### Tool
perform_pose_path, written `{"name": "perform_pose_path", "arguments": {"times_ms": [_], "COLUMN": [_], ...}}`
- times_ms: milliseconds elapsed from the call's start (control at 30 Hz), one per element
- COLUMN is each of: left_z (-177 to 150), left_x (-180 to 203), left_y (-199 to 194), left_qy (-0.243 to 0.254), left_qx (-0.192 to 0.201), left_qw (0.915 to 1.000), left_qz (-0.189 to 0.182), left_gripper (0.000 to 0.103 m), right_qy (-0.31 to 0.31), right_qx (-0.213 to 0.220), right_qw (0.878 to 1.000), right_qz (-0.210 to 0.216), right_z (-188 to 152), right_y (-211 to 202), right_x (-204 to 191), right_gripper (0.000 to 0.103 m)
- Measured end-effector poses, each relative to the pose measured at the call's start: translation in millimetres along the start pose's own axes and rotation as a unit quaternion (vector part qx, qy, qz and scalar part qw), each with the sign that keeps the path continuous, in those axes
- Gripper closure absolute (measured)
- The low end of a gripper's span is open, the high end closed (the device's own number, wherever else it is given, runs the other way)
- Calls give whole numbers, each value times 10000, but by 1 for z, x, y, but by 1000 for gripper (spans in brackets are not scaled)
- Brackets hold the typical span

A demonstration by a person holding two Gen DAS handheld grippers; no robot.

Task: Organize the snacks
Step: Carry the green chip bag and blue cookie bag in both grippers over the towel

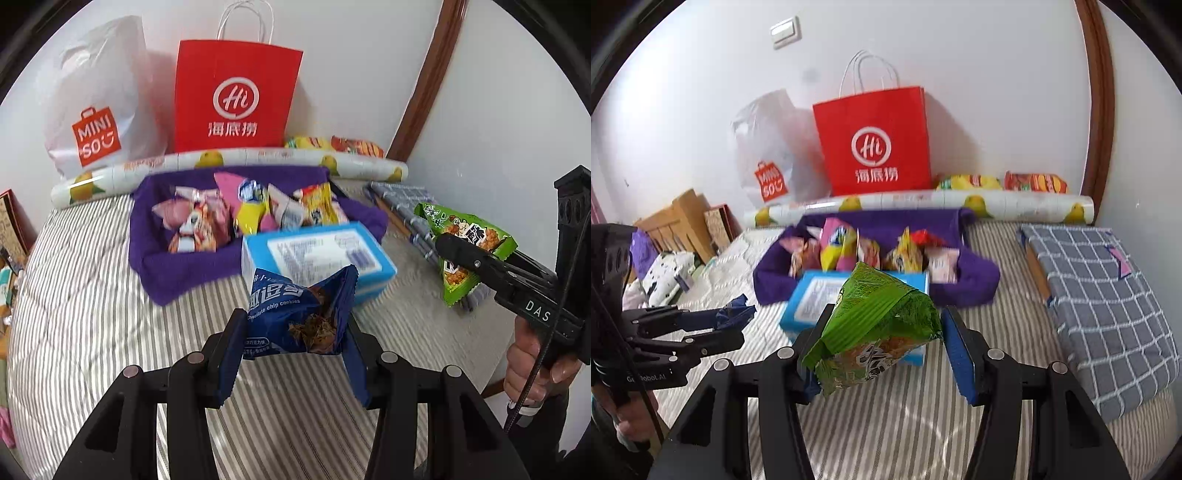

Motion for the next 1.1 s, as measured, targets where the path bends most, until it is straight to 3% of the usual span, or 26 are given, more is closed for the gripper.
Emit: {"name": "perform_pose_path", "arguments": {"times_ms": [367,733,1100], "left_z": [44,65,93], "left_x": [-28,-46,-70], "left_y": [10,17,31], "left_qy": [-96,-212,-314], "left_qx": [65,138,179], "left_qw": [9997,9992,9987], "left_qz": [208,320,367], "left_gripper": [56,56,56], "right_qy": [1,69,94], "right_qx": [113,-29,107], "right_qw": [9999,9999,9999], "right_qz": [-54,-85,-87], "right_z": [48,56,82], "right_y": [13,26,52], "right_x": [-10,3,0], "right_gripper": [47,47,47]}}
Point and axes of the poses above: each gripper's, at about its wrist camera, not at the fingertips, and y roughly the way its jaws point, x to its right, z to its top, the point moved 8 cm from there along y, roughly the way its jaws point, and after that the axes turned 10 degrees about y, right-handed, at the moved point
